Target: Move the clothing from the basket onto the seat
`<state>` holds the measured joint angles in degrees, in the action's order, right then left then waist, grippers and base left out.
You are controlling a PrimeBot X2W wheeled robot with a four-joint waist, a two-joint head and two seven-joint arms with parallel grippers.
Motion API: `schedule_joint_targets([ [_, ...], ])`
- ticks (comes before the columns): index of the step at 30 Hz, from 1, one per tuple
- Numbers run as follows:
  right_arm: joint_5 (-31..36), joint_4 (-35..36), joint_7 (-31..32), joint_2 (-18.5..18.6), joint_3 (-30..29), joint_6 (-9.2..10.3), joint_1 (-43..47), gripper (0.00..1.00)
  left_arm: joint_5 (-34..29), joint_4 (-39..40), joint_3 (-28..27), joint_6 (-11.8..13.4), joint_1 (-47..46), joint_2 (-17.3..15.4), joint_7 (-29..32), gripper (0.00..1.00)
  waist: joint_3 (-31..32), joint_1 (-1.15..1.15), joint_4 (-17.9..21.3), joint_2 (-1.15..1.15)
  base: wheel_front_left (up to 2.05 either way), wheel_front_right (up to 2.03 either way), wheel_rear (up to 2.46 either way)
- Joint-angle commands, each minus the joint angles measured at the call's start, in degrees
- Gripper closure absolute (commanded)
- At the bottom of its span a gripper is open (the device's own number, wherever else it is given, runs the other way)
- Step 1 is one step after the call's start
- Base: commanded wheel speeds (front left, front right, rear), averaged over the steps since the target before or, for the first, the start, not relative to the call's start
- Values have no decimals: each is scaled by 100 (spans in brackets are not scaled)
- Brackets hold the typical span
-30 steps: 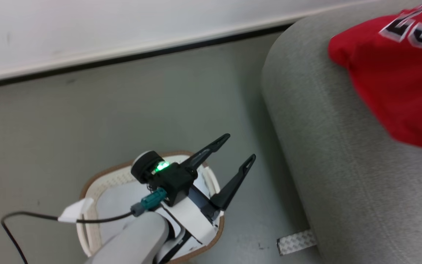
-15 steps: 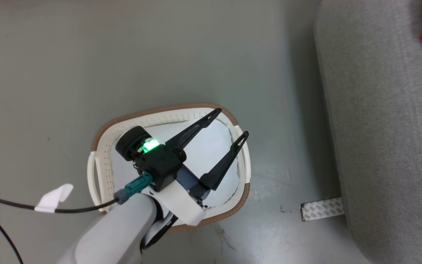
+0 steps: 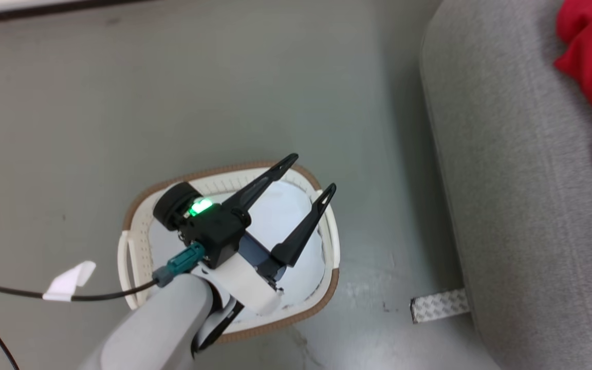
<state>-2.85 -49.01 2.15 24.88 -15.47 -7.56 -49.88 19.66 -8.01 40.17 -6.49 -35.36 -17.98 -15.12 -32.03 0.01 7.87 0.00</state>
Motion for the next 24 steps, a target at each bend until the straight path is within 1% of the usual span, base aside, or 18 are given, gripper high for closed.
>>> schedule_joint_targets([
  [1,62,-76,-45,49,90,15,188,0,78,-32,-24,28,119,17,-4,0,281,-1,41,0,0,0,0],
  [4,238,-134,-145,184,436,15,370,0,151,-97,-139,76,270,79,-4,0,682,-1,56,0,0,0,0],
  [6,141,-157,-235,232,627,15,477,0,165,-146,-248,117,384,139,-4,0,963,-1,41,0,0,0,0],
  [10,-56,-98,-440,447,977,15,667,0,254,-207,-515,202,624,264,-4,0,1568,-1,-64,0,0,0,0],
  [16,-611,214,-646,810,1537,15,991,0,278,-308,-938,333,978,385,-4,0,2342,-1,-347,0,0,0,0],
  [17,-720,293,-701,838,1624,15,1060,0,296,-318,-1012,343,1036,417,-4,0,2468,-1,-407,0,0,0,0],
  [20,-1355,628,-855,759,1840,15,1278,0,358,-271,-1330,397,1272,500,-4,0,2775,-1,-561,0,0,0,0],
  [23,-1752,976,-979,847,2133,15,1593,0,390,-306,-1615,429,1507,561,-3,0,3019,-1,-738,0,0,0,0],
  [24,-1746,1087,-1057,899,2209,15,1701,0,408,-336,-1723,425,1595,562,-3,0,3086,-1,-788,0,0,0,0],
])
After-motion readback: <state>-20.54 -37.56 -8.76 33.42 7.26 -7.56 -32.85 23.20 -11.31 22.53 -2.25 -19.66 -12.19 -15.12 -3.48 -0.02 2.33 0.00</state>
